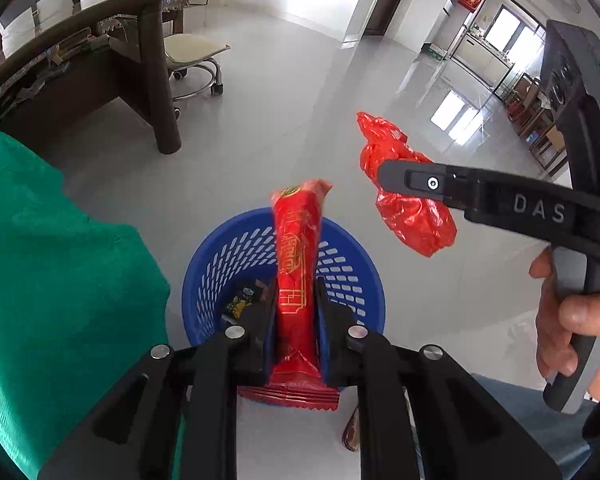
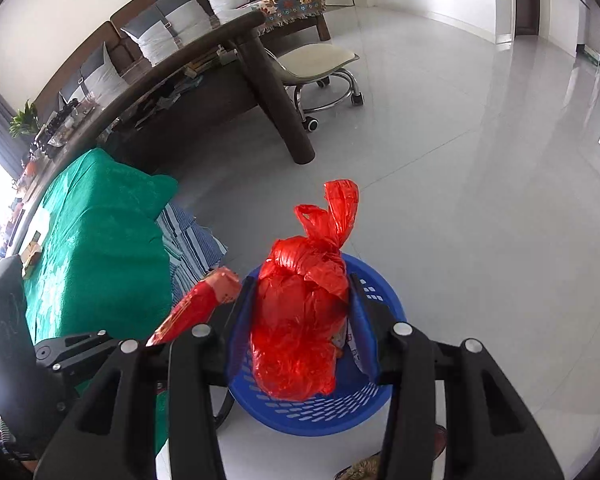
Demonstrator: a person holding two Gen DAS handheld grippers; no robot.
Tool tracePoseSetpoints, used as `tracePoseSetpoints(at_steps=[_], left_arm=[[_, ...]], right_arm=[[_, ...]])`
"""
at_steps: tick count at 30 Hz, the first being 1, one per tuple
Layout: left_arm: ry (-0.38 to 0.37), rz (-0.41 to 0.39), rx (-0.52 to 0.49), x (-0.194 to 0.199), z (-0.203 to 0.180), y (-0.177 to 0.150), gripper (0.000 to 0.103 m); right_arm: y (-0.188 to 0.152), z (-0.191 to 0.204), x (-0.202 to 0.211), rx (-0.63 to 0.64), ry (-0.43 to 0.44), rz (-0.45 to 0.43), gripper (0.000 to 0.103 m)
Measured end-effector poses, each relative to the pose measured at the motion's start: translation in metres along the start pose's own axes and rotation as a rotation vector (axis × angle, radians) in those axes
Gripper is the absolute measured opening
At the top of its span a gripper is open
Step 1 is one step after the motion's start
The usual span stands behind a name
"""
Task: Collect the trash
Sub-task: 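Open the right tool over the basket while the left tool releases the red snack bar, then move both tools back over the table toward the black mesh bundle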
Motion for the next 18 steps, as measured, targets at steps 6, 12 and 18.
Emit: tracePoseSetpoints(at_steps=[6,12,18], left_arm=[[0.050,-0.061,0.000,0.018,-0.001,0.004,0.083],[0.096,-0.145,-0.048,0.086,-0.016,-0.012,0.094],[0.185,-0.191,-0.048,0.159,-0.007,-0.068,0.097]], right_arm=[[0.004,-0.004,0.004,-0.033,-0.005,-0.026,0.074],[0.006,0.003,0.024,-0.034,-0.057,-0.106,0.086],[-0.004,0.040,0.053,0.012,-0.087,-0.210,0.094]])
Point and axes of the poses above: each gripper's, at about its wrist camera, not at the fingertips, and x roughly against the way its jaws point, z to its left, y to its top, the point moved 1 cm from there along -x, roughly the way its jaws point, and after that the axes turned 13 degrees about -y, right-handed, at the moved point
